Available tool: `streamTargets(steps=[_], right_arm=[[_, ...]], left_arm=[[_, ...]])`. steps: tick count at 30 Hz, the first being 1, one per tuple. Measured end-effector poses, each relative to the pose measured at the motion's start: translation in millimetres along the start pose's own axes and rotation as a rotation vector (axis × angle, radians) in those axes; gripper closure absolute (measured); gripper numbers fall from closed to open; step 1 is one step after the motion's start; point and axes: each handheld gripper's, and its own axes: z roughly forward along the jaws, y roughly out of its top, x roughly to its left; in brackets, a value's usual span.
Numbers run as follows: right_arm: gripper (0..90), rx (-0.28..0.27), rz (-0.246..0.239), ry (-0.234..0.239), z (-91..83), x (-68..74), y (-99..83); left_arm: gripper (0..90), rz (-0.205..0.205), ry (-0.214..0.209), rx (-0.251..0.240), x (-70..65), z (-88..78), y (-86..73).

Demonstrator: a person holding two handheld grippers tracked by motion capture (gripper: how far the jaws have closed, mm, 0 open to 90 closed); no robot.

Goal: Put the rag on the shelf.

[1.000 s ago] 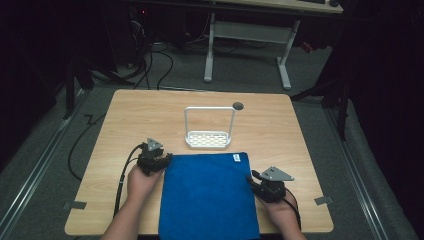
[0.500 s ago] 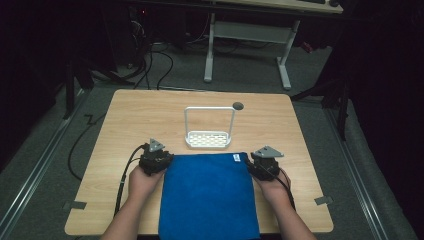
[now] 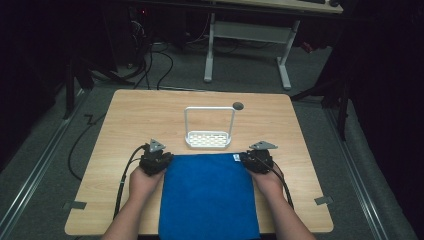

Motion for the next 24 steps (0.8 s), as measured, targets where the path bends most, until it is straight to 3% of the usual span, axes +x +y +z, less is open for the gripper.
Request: streamTargets(steps=[3,7,11,16,19,24], right_arm=[[88.2,-0.008,-0.018,0.006,-1.2,2.6,-0.8],[88.9,-0.065,-0.047,0.017,-9.7,7.6,0.2],[88.9,-0.144,-0.041,0.017,-25.9,14.3,-0.2],[88.9,-0.222,-0.050,0.024,-41.6,20.2,-9.6],[88.9,-0.220,-0.055,0.024,-44.1,20.1,-13.0],[88.9,-0.265,-0.024,0.012,-52.9,15.6,-15.4]], left_arm=[[88.2,-0.001,-0.005,0.002,-1.1,-0.2,-0.1],[89.2,0.014,0.000,-0.009,-4.8,-3.3,0.3],[89.2,0.025,0.000,-0.070,-9.8,-11.2,0.7],[89.2,0.007,-0.001,-0.133,-13.4,-24.2,-2.2],[89.2,-0.005,-0.003,-0.162,-14.9,-32.4,-2.7],[89.2,0.006,0.008,-0.223,-20.8,-44.8,-2.3]])
